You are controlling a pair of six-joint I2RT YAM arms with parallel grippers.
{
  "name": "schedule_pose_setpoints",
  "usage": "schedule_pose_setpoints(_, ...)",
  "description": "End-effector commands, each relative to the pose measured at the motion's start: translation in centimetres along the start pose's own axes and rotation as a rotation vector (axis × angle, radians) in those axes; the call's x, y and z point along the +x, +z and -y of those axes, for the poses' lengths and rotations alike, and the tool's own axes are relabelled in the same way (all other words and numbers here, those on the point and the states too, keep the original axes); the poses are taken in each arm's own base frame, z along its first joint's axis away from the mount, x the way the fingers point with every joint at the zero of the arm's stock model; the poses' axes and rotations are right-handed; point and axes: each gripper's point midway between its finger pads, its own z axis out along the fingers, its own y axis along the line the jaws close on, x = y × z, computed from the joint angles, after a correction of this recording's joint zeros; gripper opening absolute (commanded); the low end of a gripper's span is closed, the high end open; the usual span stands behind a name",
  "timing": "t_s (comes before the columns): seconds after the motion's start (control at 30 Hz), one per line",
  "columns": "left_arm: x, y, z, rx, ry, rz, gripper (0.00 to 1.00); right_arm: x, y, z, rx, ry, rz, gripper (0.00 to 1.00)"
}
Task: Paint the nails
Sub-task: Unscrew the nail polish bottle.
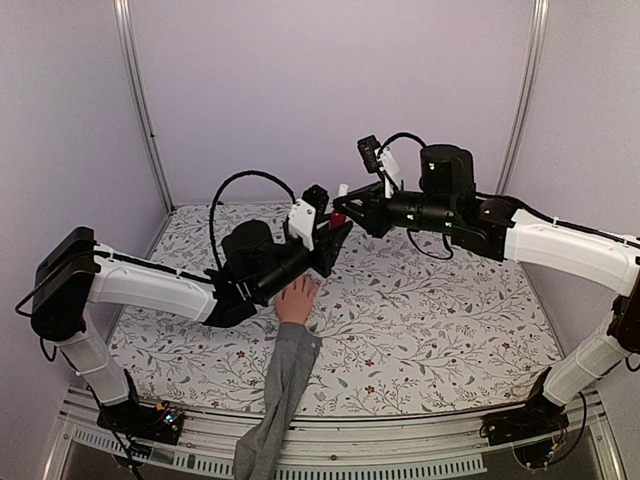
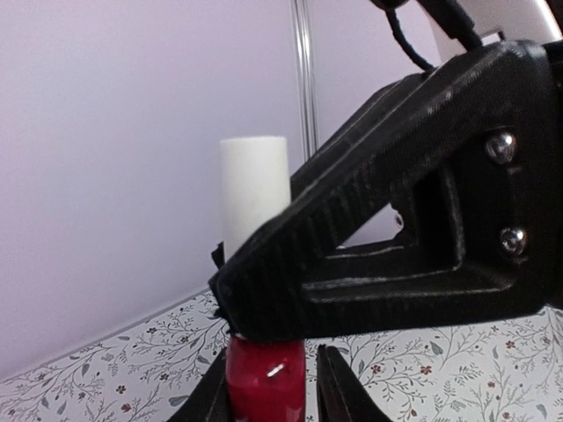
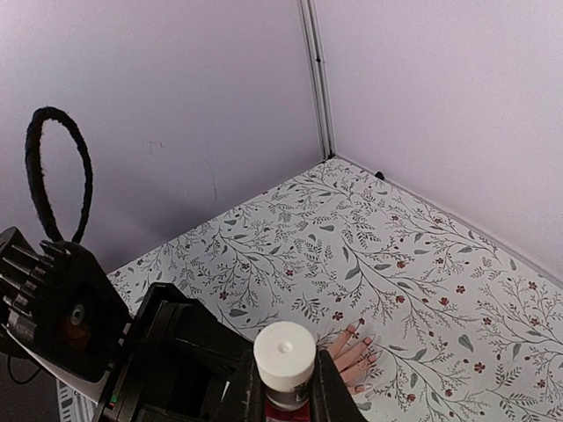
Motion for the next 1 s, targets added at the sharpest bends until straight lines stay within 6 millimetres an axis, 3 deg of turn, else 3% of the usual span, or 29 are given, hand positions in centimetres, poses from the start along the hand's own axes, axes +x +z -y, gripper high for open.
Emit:
schedule_pose_setpoints(0.0, -0.5, 0.4, 0.0, 0.017, -0.017, 0.011, 0.32, -0.8, 0.5, 0.0, 0.025, -0.035, 0.010, 0.00)
schedule_pose_setpoints(0.23, -0.4, 0.4, -0.4, 0.017, -0.035, 0.011, 0.30, -0.4, 0.9, -0.1, 0.033, -0.045, -0.003, 0.00)
schedule_pose_setpoints(0.47, -0.3, 0.3, -0.7, 0.030, -0.053, 0.011, 0.20, -0.6, 0.8, 0.1, 0.050, -0.055, 0.001, 0.00)
schedule_pose_setpoints(0.6, -0.1, 0.2, -1.0, 0.057, -0.108, 0.014, 0.08, -0.5, 0.9, -0.2, 0.044, -0.072, 0.001, 0.00)
schedule_pose_setpoints(0.67, -0.2, 0.0, -1.0, 0.088, -0.132, 0.023, 0.00, -0.5, 0.9, -0.6, 0.024, -0.082, 0.004, 0.00)
schedule_pose_setpoints(0.97, -1.9, -1.9, 1.7, 0.351, -0.134, 0.113, 0.00, -1.0, 0.0, -3.9, -0.132, -0.175, 0.030, 0.00)
